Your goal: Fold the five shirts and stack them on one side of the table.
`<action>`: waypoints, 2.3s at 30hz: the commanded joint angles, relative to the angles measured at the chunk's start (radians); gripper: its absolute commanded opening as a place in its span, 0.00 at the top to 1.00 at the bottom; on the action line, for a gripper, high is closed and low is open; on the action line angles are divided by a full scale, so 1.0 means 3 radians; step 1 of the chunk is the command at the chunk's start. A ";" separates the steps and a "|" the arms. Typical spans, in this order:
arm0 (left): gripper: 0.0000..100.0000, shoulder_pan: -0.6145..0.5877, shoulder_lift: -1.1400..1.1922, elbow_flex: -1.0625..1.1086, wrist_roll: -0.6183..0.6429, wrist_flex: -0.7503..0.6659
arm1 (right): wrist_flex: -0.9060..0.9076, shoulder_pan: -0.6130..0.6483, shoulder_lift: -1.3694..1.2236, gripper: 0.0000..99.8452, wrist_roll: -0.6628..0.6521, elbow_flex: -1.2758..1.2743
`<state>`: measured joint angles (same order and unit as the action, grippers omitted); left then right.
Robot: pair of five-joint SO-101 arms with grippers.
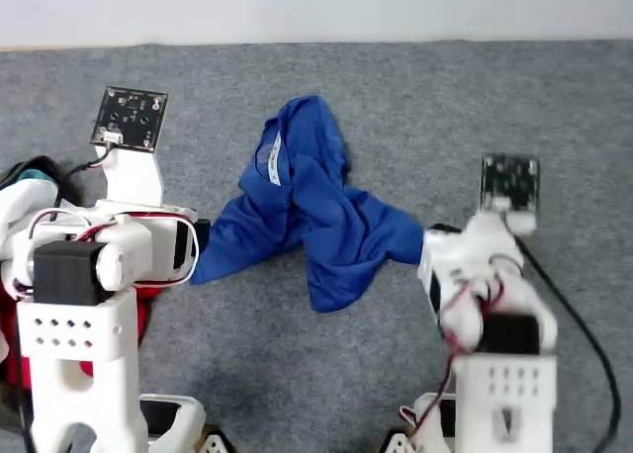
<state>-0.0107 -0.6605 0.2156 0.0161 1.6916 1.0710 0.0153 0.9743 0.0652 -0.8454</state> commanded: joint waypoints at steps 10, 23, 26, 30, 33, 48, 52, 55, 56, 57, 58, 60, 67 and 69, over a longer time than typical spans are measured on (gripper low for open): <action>0.83 -0.0399 -0.0056 0.0345 0.0010 -0.0061 | 0.0483 0.0003 -0.2023 0.99 -0.0951 0.1550; 0.83 -0.1217 -0.0061 0.0412 -0.0604 0.0010 | 0.1828 0.0090 -0.4120 0.86 -0.1105 0.3621; 0.83 -0.1212 -0.0061 0.0509 -0.0604 0.0005 | 0.1972 0.0166 -0.4355 0.74 -0.1084 0.3836; 0.83 -0.1212 -0.0082 0.0652 -0.0604 -0.0005 | 0.1926 0.0304 -0.4575 0.72 -0.1105 0.3877; 0.83 -0.1217 -0.0082 0.0683 -0.0604 0.0000 | 0.1864 0.0345 -0.4723 0.72 -0.1089 0.3877; 0.83 -0.1217 -0.0061 0.0693 -0.0598 -0.0010 | 0.1281 0.0499 -0.5485 0.72 -0.1084 0.3877; 0.83 -0.1217 -0.0061 0.0693 -0.0588 -0.0010 | 0.1240 0.0611 -0.5623 0.77 -0.1084 0.3877; 0.83 -0.1207 -0.0056 0.0698 -0.0583 -0.0010 | 0.1240 0.0683 -0.5644 0.88 -0.1084 0.3882; 0.83 -0.1207 -0.0056 0.0698 -0.0583 -0.0010 | 0.1245 0.0708 -0.5644 0.92 -0.1084 0.3892; 0.83 -0.1207 -0.0056 0.0698 -0.0583 -0.0010 | 0.1271 0.0729 -0.5634 0.97 -0.1084 0.3928; 0.83 -0.1207 -0.0056 0.0698 -0.0583 -0.0010 | 0.1276 0.0729 -0.5618 1.00 -0.1084 0.3948; 0.83 -0.1207 -0.0056 0.0698 -0.0598 0.0005 | 0.1281 0.0724 -0.5567 0.98 -0.1084 0.4005; 0.83 -0.1207 -0.0056 0.0698 -0.0598 0.0010 | 0.1578 0.0729 -0.5245 0.99 -0.1084 0.4373; 0.83 -0.1207 -0.0056 0.0698 -0.0598 0.0010 | 0.1670 0.0729 -0.5127 0.99 -0.1095 0.4455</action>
<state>-0.3682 -0.6605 0.4258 -0.1573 1.6916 1.5359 0.2179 -0.6782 -0.2555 0.4158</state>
